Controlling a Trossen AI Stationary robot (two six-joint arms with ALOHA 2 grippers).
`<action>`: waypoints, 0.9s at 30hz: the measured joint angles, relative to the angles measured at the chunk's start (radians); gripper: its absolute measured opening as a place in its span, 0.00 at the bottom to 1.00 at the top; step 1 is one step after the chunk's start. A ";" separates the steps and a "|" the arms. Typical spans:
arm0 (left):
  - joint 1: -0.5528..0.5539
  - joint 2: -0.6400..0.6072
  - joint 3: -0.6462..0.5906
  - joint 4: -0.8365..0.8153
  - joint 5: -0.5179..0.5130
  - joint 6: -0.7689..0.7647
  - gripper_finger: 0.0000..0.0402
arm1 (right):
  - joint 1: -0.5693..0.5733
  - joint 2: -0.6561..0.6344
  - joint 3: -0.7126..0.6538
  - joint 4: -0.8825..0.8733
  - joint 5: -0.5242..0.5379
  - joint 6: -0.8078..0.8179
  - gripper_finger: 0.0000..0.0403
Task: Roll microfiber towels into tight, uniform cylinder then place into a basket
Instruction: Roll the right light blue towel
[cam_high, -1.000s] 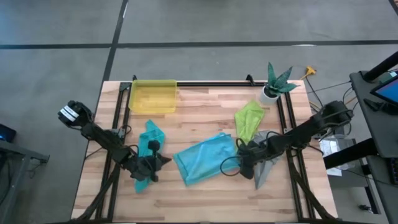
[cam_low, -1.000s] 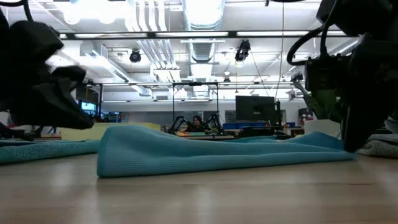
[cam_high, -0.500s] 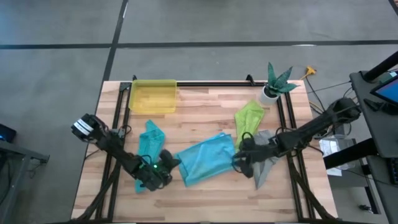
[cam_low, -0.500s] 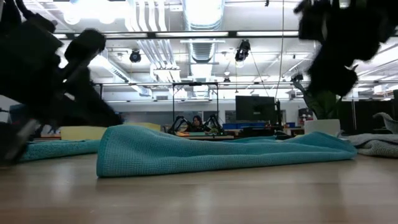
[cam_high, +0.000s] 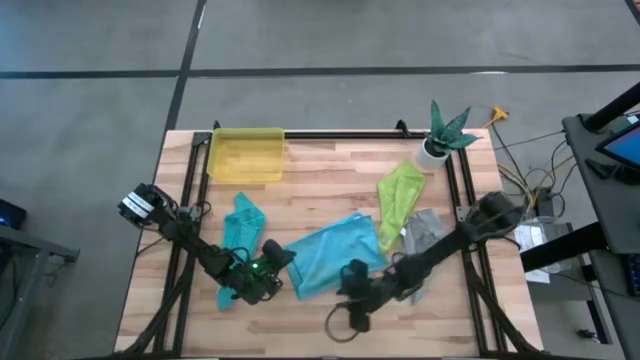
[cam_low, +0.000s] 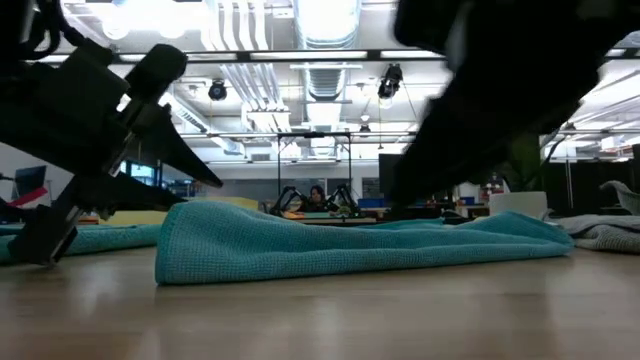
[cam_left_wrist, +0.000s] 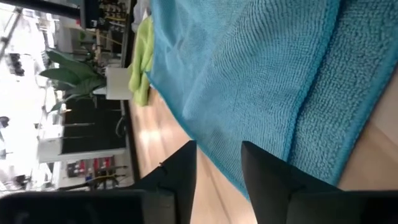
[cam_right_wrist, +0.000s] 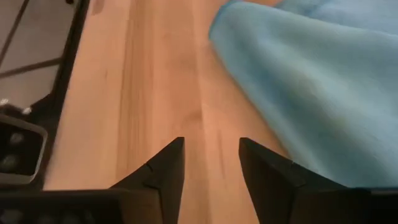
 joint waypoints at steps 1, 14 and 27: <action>0.006 0.000 0.001 0.000 0.015 0.000 0.29 | -0.002 0.031 0.038 -0.020 0.012 0.000 0.34; 0.023 0.002 0.000 -0.027 0.070 -0.034 0.29 | -0.015 0.150 0.264 -0.242 0.158 -0.060 0.07; 0.061 -0.003 0.018 -0.230 0.151 -0.081 0.29 | -0.064 0.148 0.252 -0.238 0.133 -0.097 0.04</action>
